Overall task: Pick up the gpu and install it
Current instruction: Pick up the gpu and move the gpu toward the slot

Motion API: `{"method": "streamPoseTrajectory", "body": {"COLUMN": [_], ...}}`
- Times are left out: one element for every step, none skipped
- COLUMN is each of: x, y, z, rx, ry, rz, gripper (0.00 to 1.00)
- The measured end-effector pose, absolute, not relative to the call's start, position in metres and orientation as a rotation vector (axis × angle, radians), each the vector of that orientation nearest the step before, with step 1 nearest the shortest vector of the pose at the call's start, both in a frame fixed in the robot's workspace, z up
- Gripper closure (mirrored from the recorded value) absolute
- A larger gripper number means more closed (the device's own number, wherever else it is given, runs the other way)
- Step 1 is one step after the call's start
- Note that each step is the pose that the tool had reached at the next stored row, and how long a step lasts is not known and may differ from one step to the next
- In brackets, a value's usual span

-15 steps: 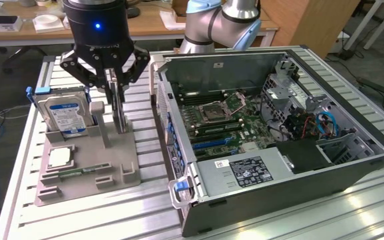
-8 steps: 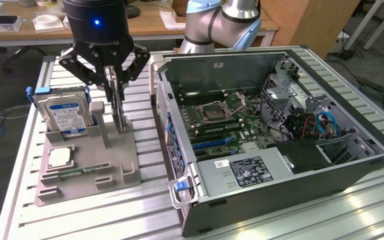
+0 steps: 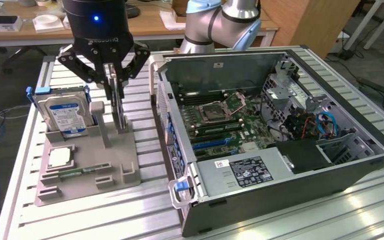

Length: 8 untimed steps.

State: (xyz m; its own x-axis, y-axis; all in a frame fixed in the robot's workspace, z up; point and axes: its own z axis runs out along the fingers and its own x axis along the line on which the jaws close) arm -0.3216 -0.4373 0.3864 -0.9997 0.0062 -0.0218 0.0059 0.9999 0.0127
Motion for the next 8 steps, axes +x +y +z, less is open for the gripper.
{"method": "streamPoseTrajectory", "body": {"x": [-0.3216,-0.3216,-0.3216,-0.3216,-0.3216,-0.3216,-0.3216,-0.3216], "y": [-0.4373,-0.4373,-0.4373,-0.4373,-0.4373,-0.4373,-0.4373,-0.4373], "z": [0.387,0.3876,0.3883,0.3889,0.3895,0.3903,0.3909,0.3916], "rx": [0.009,0.01,0.01,0.009,0.01,0.009,0.01,0.01], "ry": [3.12,3.12,3.12,3.12,3.12,3.12,3.12,3.12], "rz": [0.02,0.02,0.02,0.02,0.02,0.02,0.02,0.02], "gripper": [0.74,0.74,0.74,0.74,0.74,0.74,0.74,0.74]}}
